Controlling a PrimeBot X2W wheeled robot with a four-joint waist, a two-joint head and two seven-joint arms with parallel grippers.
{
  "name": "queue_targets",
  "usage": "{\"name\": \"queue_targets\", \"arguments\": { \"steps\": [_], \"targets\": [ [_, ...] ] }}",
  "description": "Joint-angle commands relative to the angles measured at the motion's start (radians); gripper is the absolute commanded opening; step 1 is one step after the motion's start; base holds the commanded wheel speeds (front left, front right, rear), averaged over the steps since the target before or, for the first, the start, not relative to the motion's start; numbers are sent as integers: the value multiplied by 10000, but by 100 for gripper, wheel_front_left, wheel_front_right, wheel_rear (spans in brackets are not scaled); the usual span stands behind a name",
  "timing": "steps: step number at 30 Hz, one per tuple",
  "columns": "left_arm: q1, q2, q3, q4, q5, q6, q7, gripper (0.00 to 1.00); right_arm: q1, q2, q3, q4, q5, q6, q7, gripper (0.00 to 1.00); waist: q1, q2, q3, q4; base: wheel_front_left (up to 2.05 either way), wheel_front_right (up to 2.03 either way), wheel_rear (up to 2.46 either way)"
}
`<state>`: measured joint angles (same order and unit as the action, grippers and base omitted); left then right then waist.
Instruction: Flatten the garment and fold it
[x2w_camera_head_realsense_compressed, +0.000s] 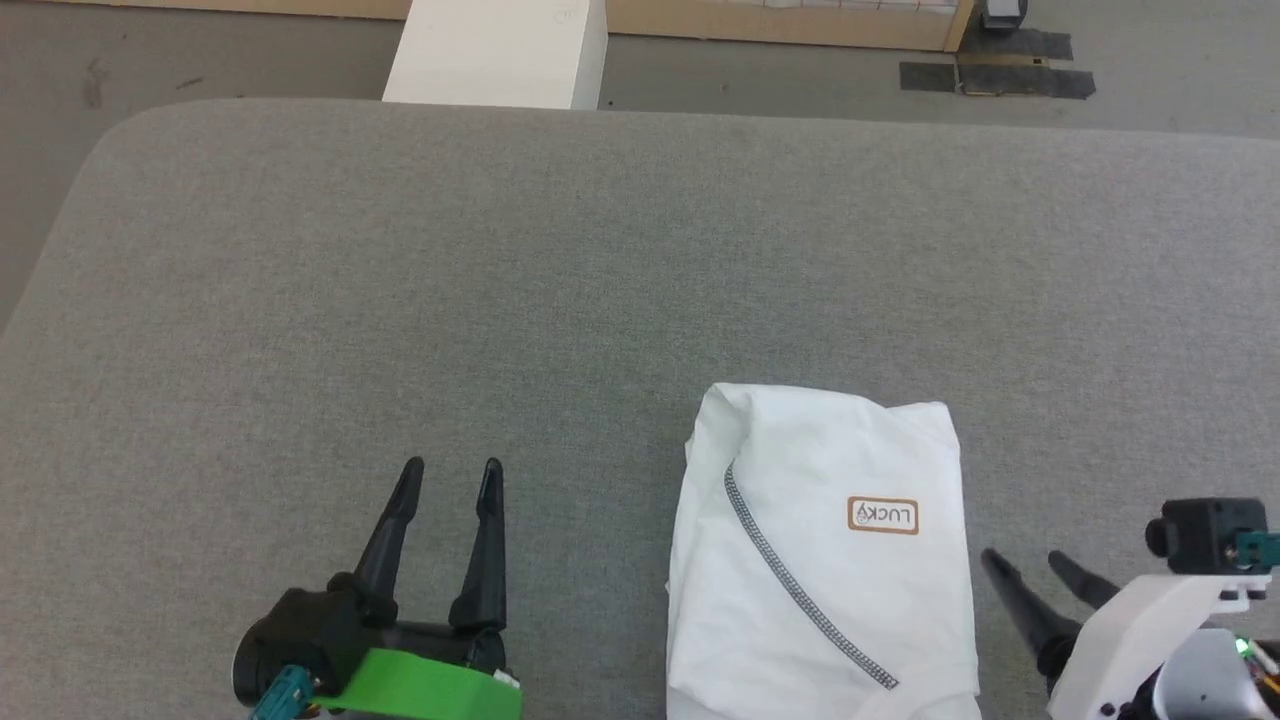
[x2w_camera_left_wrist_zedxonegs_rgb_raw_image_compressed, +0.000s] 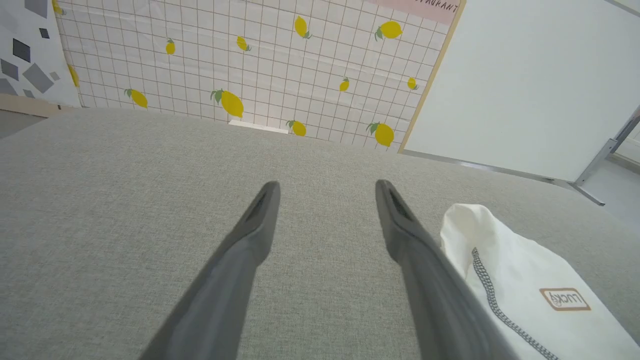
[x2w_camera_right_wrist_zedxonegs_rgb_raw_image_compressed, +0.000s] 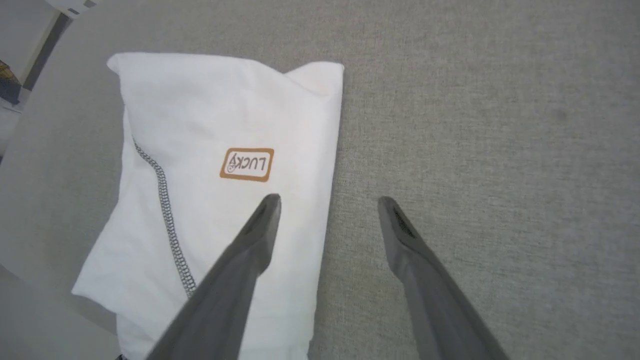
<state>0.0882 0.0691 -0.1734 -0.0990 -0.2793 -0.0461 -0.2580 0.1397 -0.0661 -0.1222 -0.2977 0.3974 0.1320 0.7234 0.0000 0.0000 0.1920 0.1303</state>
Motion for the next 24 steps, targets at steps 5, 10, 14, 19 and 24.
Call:
{"name": "queue_targets", "arguments": {
  "steps": [5, 10, 14, 19, 24],
  "targets": [
    [210, 115, 34, -113, 49, 55, -5, 100, -201, 141, 31, 1371, 102, -13, -675, 100, 0, 0, -96, 56, 0, 0, 0],
    [179, 243, 17, -231, 35, 64, 104, 100, -743, 155, 471, 2911, 470, -13, -1124, 100, 0, 0, -56, 238, 0, 0, 0],
    [144, 233, -43, -203, -5, 114, 93, 100, -1185, 157, 745, 3559, 608, -13, -1406, 0, 0, 0, -41, 197, 0, 0, 0],
    [18, 233, -83, -178, -25, 101, 72, 100, -1584, 157, 580, 3555, 428, -13, -1759, 0, 0, 0, -23, -71, 0, 0, 0],
    [-163, 285, -100, -231, 37, 117, 58, 100, -2101, 139, 264, 3423, -34, -13, -1727, 0, 0, 0, 99, -569, 0, 0, 0]
  ]
}}
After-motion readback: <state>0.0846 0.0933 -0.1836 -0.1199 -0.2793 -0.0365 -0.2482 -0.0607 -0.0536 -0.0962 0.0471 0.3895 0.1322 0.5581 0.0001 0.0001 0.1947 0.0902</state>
